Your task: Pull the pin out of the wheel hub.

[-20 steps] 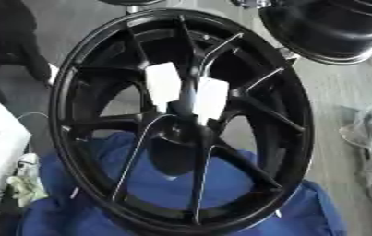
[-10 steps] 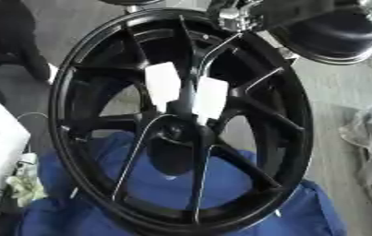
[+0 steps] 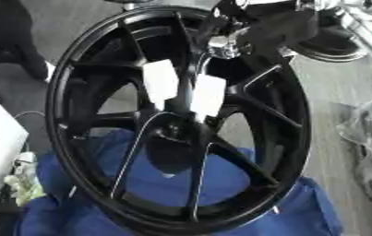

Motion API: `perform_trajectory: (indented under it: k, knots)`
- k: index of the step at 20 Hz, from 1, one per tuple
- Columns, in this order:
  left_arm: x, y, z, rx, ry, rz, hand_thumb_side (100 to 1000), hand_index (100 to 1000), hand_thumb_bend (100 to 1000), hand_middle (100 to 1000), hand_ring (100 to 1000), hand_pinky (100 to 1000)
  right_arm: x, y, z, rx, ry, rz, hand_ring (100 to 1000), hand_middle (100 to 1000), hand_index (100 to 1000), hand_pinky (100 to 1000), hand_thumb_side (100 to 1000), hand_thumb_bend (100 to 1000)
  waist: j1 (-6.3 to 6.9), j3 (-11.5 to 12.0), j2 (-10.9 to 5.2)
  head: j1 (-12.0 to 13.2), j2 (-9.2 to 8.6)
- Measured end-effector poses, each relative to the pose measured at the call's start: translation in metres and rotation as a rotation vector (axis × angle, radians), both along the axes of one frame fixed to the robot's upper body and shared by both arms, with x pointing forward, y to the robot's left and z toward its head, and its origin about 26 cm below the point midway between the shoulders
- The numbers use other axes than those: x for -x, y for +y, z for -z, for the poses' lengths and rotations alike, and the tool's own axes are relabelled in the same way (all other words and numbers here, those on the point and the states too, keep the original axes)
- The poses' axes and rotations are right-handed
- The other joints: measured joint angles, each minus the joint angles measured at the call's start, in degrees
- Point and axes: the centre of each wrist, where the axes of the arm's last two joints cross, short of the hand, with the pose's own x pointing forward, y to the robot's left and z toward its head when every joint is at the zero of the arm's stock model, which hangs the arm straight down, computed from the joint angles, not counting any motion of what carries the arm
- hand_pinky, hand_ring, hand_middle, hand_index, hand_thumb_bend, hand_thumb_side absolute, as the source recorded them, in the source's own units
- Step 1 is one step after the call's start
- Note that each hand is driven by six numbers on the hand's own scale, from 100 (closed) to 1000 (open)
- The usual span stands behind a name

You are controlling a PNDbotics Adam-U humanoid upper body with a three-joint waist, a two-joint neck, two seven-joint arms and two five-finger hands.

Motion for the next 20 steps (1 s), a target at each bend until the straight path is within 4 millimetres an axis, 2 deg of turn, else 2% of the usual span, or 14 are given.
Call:
perform_trajectory:
  k: [4, 5, 6, 7, 10, 15, 20]
  knots:
    - [0.0, 0.0, 0.0, 0.0, 0.0, 0.0, 833, 705, 109, 692, 703, 649, 0.0, 0.0, 0.003, -0.01, -0.004, 0.017, 799, 787, 859, 819, 472, 300, 0.02, 0.0, 0.0, -0.1, 0.01]
    - [0.0, 0.0, 0.0, 0.0, 0.0, 0.0, 834, 705, 109, 693, 704, 649, 0.0, 0.0, 0.003, -0.018, -0.004, 0.022, 794, 783, 854, 819, 366, 335, 0.02, 0.0, 0.0, -0.1, 0.01]
    - [0.0, 0.0, 0.0, 0.0, 0.0, 0.0, 834, 705, 109, 693, 704, 649, 0.0, 0.0, 0.003, -0.027, -0.007, 0.026, 794, 780, 853, 819, 354, 337, 0.02, 0.0, 0.0, -0.1, 0.02]
    - [0.0, 0.0, 0.0, 0.0, 0.0, 0.0, 834, 705, 109, 693, 704, 648, 0.001, 0.0, 0.003, -0.035, -0.008, 0.032, 790, 775, 851, 818, 239, 366, 0.02, 0.0, 0.0, -0.1, 0.02]
    - [0.0, 0.0, 0.0, -0.001, 0.001, 0.001, 833, 705, 110, 693, 704, 649, 0.002, 0.001, 0.003, -0.056, -0.012, 0.054, 783, 767, 844, 817, 101, 414, 0.02, 0.0, 0.0, -0.1, 0.02]
    - [0.0, 0.0, 0.0, -0.002, 0.003, 0.002, 835, 705, 109, 694, 704, 649, 0.003, 0.004, 0.007, -0.057, -0.012, 0.09, 783, 763, 840, 818, 100, 412, 0.02, 0.0, 0.0, 0.0, 0.03]
    - [0.0, 0.0, 0.0, -0.003, 0.004, 0.003, 835, 705, 109, 694, 705, 649, 0.003, 0.007, 0.011, -0.032, -0.009, 0.102, 782, 760, 837, 818, 148, 422, 0.02, 0.1, 0.0, 0.0, 0.11]
